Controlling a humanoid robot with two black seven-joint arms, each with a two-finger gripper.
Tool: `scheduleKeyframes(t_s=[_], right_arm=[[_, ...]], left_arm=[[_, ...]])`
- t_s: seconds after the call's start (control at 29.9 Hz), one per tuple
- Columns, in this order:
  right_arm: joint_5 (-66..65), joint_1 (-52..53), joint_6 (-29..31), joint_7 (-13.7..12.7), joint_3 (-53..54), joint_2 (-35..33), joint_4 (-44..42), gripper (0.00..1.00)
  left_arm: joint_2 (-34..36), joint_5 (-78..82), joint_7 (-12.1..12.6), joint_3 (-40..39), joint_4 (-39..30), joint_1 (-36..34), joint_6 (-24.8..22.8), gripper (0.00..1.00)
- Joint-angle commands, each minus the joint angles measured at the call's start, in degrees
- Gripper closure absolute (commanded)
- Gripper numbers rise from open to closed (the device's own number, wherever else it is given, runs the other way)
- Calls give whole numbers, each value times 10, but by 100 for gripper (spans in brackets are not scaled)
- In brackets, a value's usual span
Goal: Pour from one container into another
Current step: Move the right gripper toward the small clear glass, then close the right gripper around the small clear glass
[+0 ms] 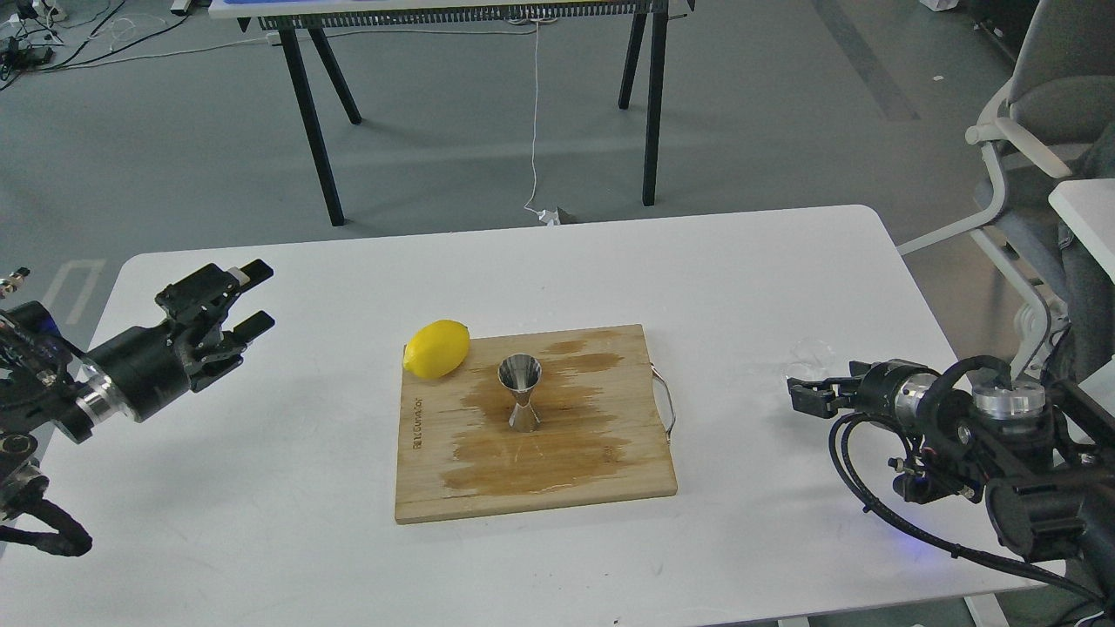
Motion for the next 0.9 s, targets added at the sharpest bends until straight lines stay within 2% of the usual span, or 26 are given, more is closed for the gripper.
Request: scheduleKeyframes(t_s=[0.0, 0.87], right_arm=[[0, 14, 3, 0, 0, 0, -13, 2], [-3, 55, 4, 4, -2, 27, -58, 5]], left_arm=[[0, 0, 0, 0, 0, 0, 0, 7], [0, -1, 0, -1, 0, 1, 0, 7]])
